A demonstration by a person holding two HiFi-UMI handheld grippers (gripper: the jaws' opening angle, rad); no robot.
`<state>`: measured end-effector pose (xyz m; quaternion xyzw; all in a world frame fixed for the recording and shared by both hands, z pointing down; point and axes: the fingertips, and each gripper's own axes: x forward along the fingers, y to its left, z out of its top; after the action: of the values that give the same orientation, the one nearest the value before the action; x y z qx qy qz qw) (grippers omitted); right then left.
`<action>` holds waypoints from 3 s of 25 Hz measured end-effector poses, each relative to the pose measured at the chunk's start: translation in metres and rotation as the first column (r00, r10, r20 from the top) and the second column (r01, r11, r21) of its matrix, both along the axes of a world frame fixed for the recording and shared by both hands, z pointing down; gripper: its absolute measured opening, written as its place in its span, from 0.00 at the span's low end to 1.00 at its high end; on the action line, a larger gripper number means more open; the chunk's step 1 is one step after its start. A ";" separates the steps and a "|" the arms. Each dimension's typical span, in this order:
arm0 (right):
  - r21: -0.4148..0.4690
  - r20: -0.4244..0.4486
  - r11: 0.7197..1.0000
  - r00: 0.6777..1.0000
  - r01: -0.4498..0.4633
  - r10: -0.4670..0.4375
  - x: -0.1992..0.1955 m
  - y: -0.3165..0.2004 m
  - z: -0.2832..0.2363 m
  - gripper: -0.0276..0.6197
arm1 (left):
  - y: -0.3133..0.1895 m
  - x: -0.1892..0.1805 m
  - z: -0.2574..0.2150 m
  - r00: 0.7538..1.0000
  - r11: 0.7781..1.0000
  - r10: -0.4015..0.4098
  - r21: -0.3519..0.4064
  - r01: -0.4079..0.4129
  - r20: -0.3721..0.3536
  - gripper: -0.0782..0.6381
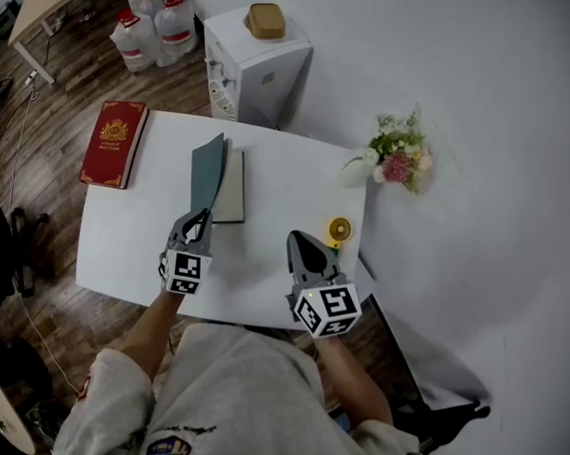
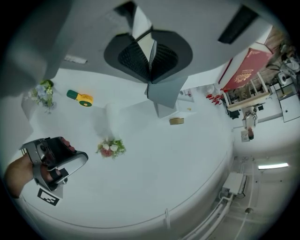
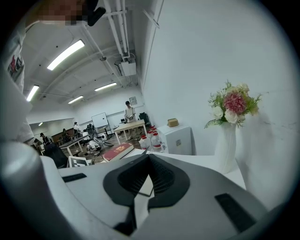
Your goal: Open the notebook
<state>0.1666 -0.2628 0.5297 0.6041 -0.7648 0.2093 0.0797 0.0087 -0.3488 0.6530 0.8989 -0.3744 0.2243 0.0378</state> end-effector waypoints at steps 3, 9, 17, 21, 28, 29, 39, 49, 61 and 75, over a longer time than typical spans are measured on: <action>-0.005 -0.002 1.000 1.000 0.014 -0.014 -0.005 -0.002 -0.001 0.04 | 0.001 -0.008 0.001 1.000 1.000 -0.025 -0.010 0.025 -0.007 0.13; -0.006 -0.003 0.999 0.999 0.043 -0.043 -0.019 -0.007 -0.001 0.04 | 0.002 -0.025 -0.001 0.997 0.997 -0.077 -0.022 0.076 -0.030 0.13; -0.013 -0.003 0.997 0.997 0.073 -0.073 -0.032 -0.009 0.002 0.04 | 0.003 -0.041 0.000 0.991 0.992 -0.123 -0.031 0.122 -0.048 0.13; -0.011 -0.004 0.996 0.996 0.086 -0.086 -0.036 -0.010 0.001 0.04 | 0.001 -0.049 0.000 0.984 0.987 -0.159 -0.048 0.156 -0.077 0.13; -0.015 -0.003 0.994 0.994 0.106 -0.106 -0.045 -0.010 0.003 0.04 | 0.000 -0.067 0.000 0.962 0.969 -0.243 -0.086 0.233 -0.128 0.13; -0.017 -0.003 0.994 0.994 0.109 -0.109 -0.046 -0.010 0.004 0.04 | -0.001 -0.071 0.000 0.958 0.966 -0.254 -0.090 0.244 -0.130 0.13; -0.017 0.000 0.990 0.990 0.138 -0.138 -0.057 -0.012 0.003 0.04 | -0.003 -0.098 0.004 0.935 0.943 -0.325 -0.121 0.310 -0.138 0.13; -0.028 -0.004 0.988 0.988 0.154 -0.154 -0.062 -0.012 0.007 0.04 | -0.007 -0.125 0.015 0.880 0.892 -0.439 -0.204 0.403 -0.182 0.13; -0.043 -0.007 0.985 0.986 0.167 -0.167 -0.068 -0.015 0.012 0.04 | -0.015 -0.167 0.044 0.706 0.762 -0.629 -0.438 0.477 -0.325 0.13; -0.051 0.001 0.984 0.985 0.172 -0.172 -0.073 -0.020 0.015 0.04 | -0.019 -0.194 0.083 0.664 0.678 -0.697 -0.550 0.488 -0.270 0.13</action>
<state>0.0931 -0.2832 0.5450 0.5341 -0.8083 0.2200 0.1141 -0.1856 -0.3683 0.7360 0.7148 -0.5736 0.0563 0.3962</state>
